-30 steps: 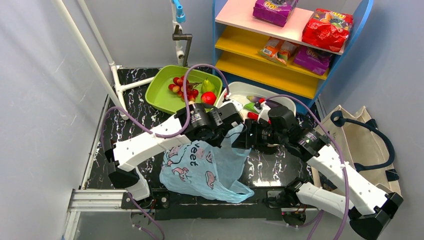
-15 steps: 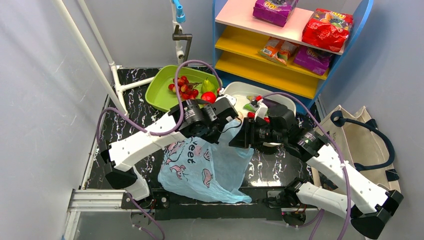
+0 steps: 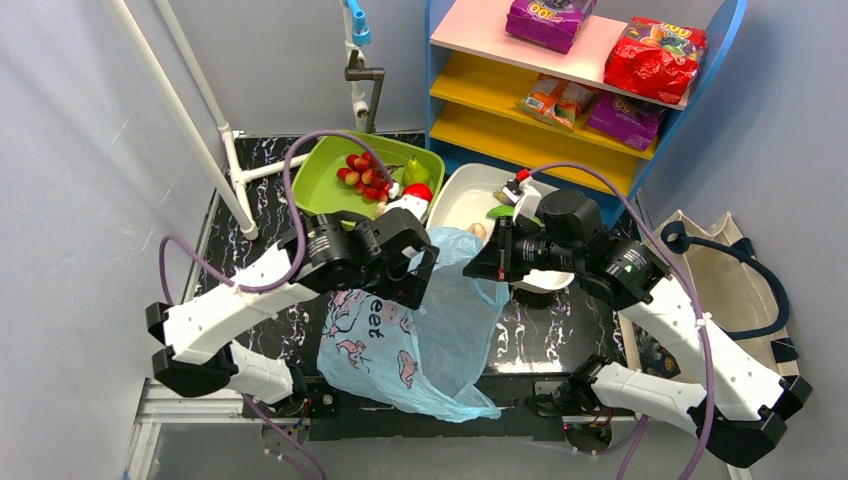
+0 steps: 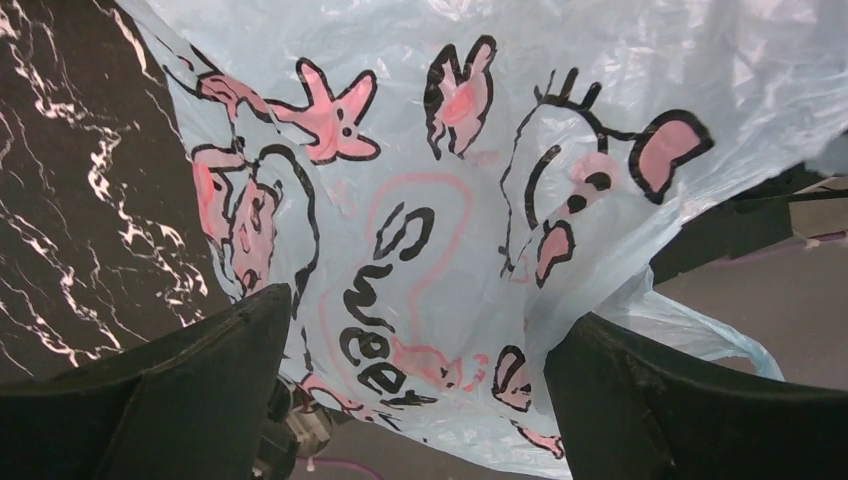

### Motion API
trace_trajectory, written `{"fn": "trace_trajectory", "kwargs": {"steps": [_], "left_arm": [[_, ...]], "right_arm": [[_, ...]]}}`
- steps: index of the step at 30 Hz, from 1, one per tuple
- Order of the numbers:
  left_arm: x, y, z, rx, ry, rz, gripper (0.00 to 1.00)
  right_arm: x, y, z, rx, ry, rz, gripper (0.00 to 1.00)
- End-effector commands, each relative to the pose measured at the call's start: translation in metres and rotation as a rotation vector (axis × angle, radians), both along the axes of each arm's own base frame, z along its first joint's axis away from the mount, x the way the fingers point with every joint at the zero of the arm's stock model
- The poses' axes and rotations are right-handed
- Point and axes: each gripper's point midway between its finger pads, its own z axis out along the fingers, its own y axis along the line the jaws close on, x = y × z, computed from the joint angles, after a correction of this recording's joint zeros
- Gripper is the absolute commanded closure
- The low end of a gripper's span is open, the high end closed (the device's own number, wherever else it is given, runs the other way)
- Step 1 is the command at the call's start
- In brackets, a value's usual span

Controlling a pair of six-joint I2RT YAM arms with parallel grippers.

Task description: Place the food into the grocery bag and tie it

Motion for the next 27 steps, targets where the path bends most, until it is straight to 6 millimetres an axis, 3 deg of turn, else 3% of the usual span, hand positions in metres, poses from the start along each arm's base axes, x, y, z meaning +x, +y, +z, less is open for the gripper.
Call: {"fn": "trace_trajectory", "kwargs": {"steps": [1, 11, 16, 22, 27], "left_arm": [[-0.017, 0.016, 0.0, -0.045, 0.045, 0.059, 0.09], [-0.036, -0.009, 0.011, 0.09, -0.04, 0.045, 0.02], [-0.037, -0.004, 0.007, 0.184, -0.078, 0.087, 0.02], [-0.033, -0.006, -0.009, 0.203, -0.1, 0.097, 0.09], [-0.027, -0.007, -0.01, 0.311, -0.161, 0.086, 0.18]], "right_arm": [[0.001, -0.002, 0.016, -0.025, 0.012, -0.027, 0.99], [0.011, -0.01, 0.019, -0.2, 0.19, -0.191, 0.99], [0.008, -0.012, 0.018, -0.225, 0.251, -0.217, 0.99], [0.001, -0.014, 0.017, -0.223, 0.285, -0.217, 0.99], [-0.005, -0.017, 0.019, -0.22, 0.307, -0.223, 0.99]]}}
